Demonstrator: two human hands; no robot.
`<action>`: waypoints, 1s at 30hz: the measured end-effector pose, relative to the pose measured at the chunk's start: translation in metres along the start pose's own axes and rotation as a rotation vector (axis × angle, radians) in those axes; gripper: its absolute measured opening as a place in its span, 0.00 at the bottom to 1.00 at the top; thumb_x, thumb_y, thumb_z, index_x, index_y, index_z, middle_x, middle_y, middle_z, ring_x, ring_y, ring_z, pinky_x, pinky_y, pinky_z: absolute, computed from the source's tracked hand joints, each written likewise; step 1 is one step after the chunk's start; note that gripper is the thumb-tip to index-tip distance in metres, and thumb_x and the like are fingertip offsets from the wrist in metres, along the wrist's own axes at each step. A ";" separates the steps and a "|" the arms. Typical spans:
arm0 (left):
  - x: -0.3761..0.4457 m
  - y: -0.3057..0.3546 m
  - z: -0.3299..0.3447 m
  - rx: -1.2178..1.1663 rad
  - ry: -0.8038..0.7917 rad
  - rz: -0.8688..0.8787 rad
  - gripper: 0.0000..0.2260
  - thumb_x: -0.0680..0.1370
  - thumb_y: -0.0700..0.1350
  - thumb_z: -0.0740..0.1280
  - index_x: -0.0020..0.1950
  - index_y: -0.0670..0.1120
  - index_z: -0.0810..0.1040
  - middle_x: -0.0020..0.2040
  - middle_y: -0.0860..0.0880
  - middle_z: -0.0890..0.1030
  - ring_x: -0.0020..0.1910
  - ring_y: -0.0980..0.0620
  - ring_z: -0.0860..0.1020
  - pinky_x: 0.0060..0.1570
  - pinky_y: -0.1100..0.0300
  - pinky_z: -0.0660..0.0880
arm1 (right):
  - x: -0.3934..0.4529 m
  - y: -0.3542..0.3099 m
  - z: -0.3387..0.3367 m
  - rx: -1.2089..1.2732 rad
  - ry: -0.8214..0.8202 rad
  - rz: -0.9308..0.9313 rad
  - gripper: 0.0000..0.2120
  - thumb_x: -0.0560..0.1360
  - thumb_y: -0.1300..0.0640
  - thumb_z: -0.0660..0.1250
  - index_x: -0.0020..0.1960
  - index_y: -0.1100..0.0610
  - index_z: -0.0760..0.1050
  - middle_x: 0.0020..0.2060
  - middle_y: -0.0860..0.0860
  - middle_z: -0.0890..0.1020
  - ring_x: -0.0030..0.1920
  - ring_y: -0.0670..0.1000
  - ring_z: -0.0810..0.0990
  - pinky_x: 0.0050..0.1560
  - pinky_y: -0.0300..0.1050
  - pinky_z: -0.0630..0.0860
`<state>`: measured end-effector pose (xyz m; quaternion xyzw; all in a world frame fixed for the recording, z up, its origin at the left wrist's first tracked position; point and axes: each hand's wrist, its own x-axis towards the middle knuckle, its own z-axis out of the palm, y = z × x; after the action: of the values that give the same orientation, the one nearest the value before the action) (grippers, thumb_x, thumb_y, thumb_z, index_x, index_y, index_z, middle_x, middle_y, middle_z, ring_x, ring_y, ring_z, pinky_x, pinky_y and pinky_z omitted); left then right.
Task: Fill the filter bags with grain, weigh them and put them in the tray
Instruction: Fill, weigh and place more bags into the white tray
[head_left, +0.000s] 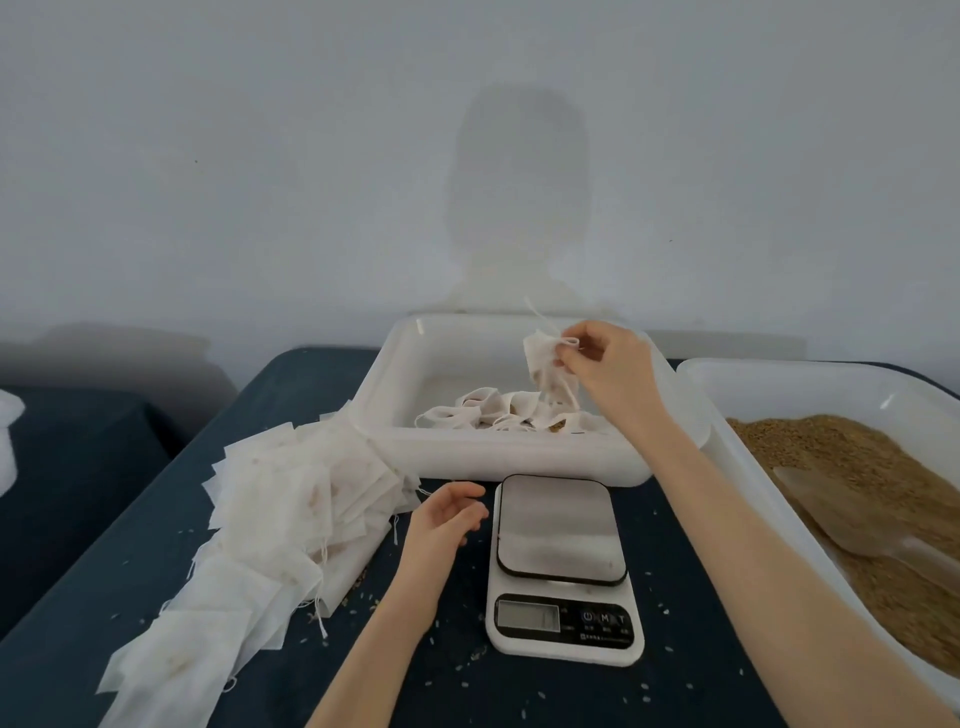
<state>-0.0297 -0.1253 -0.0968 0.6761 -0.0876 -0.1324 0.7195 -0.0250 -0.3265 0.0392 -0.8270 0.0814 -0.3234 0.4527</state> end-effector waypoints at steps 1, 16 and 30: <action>0.000 0.000 0.000 0.006 0.000 -0.003 0.07 0.76 0.38 0.67 0.50 0.50 0.80 0.38 0.56 0.82 0.36 0.63 0.78 0.39 0.69 0.72 | 0.003 0.003 0.007 -0.088 -0.035 -0.014 0.10 0.74 0.63 0.67 0.38 0.50 0.77 0.33 0.45 0.80 0.36 0.42 0.78 0.41 0.30 0.72; -0.007 0.009 0.003 0.181 -0.013 0.157 0.09 0.76 0.36 0.67 0.48 0.51 0.80 0.38 0.55 0.82 0.39 0.60 0.78 0.42 0.69 0.74 | -0.019 0.020 0.037 -0.590 -0.355 0.013 0.16 0.77 0.60 0.59 0.56 0.50 0.82 0.58 0.48 0.82 0.64 0.52 0.72 0.64 0.45 0.62; -0.021 0.023 -0.069 1.255 0.610 0.325 0.18 0.76 0.38 0.68 0.66 0.44 0.74 0.66 0.46 0.74 0.64 0.47 0.72 0.58 0.56 0.72 | -0.121 -0.003 0.092 -0.406 -0.466 -0.323 0.21 0.73 0.66 0.60 0.59 0.47 0.79 0.57 0.40 0.80 0.59 0.43 0.74 0.58 0.38 0.71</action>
<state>-0.0265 -0.0523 -0.0776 0.9478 -0.0416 0.2467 0.1980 -0.0633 -0.2091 -0.0489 -0.9540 -0.0933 -0.1704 0.2285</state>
